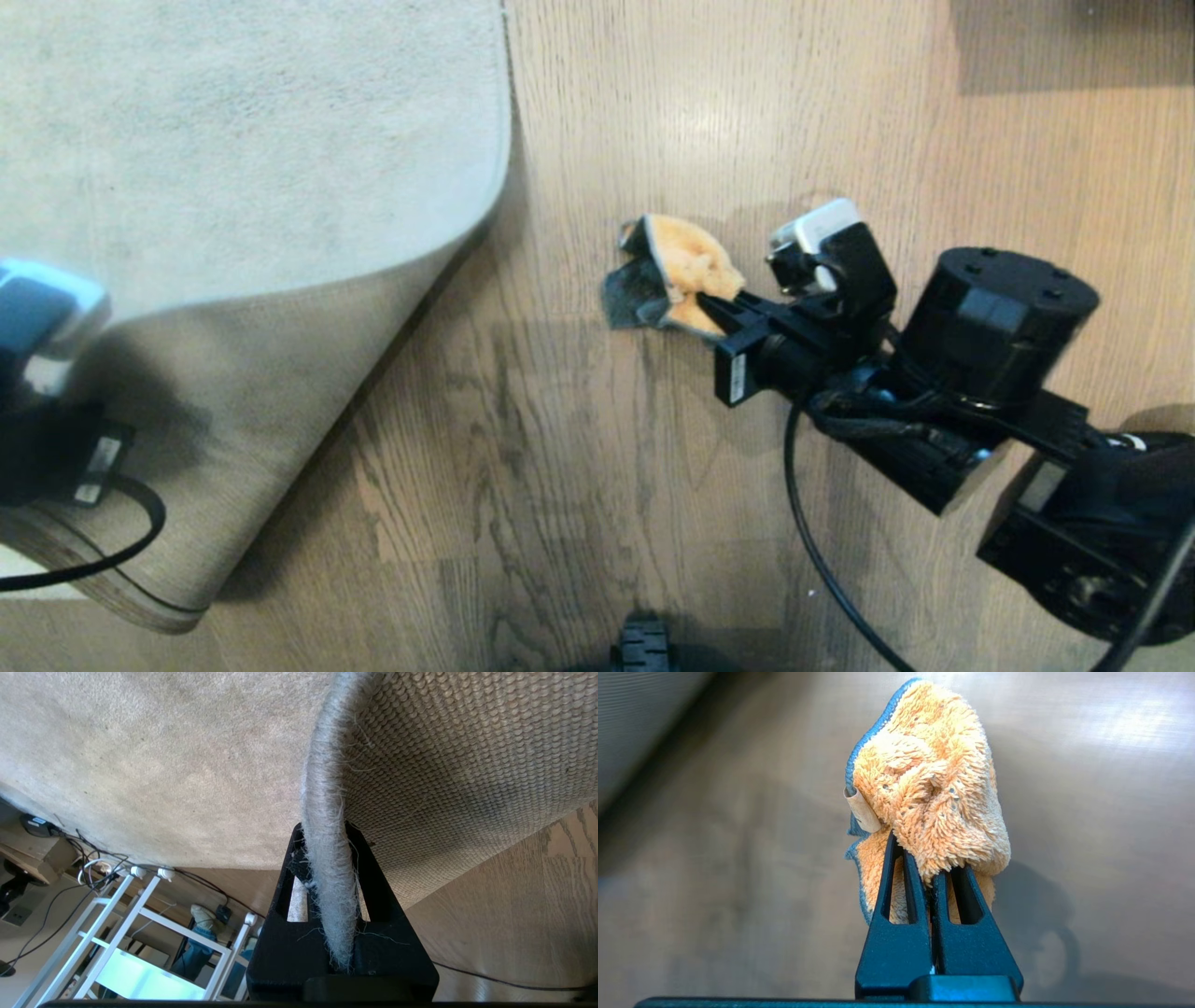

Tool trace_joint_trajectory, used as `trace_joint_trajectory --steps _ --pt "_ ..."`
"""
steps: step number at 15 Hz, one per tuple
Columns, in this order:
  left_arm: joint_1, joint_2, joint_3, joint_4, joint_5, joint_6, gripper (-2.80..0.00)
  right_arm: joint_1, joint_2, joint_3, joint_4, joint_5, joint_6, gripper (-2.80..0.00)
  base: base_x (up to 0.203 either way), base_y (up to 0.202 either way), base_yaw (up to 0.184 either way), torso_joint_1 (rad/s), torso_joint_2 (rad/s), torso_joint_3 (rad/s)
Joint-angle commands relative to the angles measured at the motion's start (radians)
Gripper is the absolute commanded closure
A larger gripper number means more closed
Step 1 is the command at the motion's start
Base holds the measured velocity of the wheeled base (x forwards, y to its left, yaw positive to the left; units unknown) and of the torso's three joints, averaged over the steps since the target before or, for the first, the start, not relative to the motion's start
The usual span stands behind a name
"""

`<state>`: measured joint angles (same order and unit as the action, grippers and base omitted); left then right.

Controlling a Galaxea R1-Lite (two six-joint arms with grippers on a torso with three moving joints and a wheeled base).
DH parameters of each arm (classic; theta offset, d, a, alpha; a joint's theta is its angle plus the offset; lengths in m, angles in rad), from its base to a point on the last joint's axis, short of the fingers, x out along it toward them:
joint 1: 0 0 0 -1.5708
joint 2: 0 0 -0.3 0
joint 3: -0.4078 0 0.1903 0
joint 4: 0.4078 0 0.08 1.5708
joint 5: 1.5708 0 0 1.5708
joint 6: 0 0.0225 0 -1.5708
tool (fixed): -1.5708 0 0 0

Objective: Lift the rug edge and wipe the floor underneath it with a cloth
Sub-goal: Wipe the floor under the carpet with a rag

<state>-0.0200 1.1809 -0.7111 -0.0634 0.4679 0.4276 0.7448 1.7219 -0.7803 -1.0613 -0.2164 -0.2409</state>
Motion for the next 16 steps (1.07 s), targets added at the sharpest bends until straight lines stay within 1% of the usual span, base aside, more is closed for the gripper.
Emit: trace_joint_trajectory --steps 1,3,5,7,12,16 --pt "-0.009 0.000 -0.001 -0.001 0.003 0.002 0.00 -0.071 -0.139 0.074 -0.005 -0.001 -0.001 0.00 0.000 0.000 0.000 0.000 0.00 0.000" --pt "-0.017 0.000 0.000 -0.001 0.006 0.003 0.00 -0.138 -0.228 0.149 -0.002 -0.001 -0.001 0.00 0.000 0.000 0.000 0.000 0.00 0.000" --pt "-0.040 0.002 0.000 -0.001 0.031 0.002 0.00 -0.204 -0.317 0.226 0.001 -0.001 -0.002 0.00 0.000 0.000 0.000 0.000 0.00 0.000" --pt "-0.058 0.003 -0.001 -0.001 0.038 0.002 0.00 -0.282 -0.408 0.309 0.004 -0.001 -0.001 0.00 0.000 0.000 0.000 0.000 0.00 0.000" --pt "-0.063 0.005 -0.001 -0.001 0.052 0.002 0.00 -0.477 -0.633 0.548 0.007 -0.001 0.002 0.00 0.000 0.000 0.000 0.000 0.00 0.000" --pt "-0.063 0.011 -0.001 -0.001 0.052 0.003 0.00 -0.625 -0.765 0.690 0.021 -0.001 0.000 0.00 0.000 0.000 0.000 0.000 0.00 0.000"
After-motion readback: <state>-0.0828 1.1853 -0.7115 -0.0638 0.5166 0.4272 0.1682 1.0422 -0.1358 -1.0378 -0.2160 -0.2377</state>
